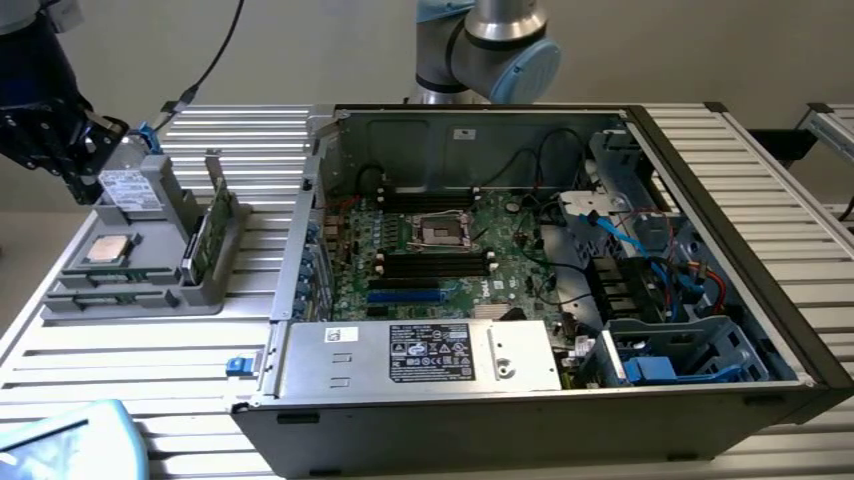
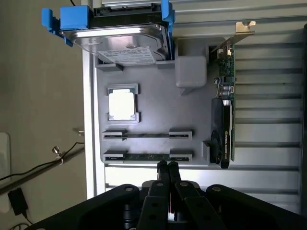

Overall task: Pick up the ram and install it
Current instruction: 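Reach for the ram, then pick up the ram and move it above insertion slot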

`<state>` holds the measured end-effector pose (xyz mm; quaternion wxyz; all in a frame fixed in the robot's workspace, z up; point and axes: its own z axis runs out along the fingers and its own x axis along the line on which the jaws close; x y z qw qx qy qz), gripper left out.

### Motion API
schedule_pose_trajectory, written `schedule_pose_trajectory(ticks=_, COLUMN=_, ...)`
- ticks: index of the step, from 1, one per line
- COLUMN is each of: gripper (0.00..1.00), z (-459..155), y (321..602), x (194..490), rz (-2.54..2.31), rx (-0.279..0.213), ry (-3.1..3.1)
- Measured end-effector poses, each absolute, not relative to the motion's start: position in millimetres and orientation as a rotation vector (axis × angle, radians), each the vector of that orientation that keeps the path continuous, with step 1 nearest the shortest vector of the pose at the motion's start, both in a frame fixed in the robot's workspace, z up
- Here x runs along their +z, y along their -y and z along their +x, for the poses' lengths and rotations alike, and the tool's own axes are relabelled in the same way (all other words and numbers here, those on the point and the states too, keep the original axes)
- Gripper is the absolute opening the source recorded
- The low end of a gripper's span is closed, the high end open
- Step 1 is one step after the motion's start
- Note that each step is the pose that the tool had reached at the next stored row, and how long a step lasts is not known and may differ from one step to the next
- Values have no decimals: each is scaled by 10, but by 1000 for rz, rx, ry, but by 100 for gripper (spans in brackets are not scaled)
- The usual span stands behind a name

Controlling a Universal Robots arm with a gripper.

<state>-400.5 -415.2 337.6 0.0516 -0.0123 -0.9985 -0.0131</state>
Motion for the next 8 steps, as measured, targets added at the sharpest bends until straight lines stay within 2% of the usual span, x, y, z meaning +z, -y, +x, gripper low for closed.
schedule_pose_trajectory(ticks=8, gripper=10, z=-4005, y=4152, x=3375, rz=-38, rx=-40, ry=3038)
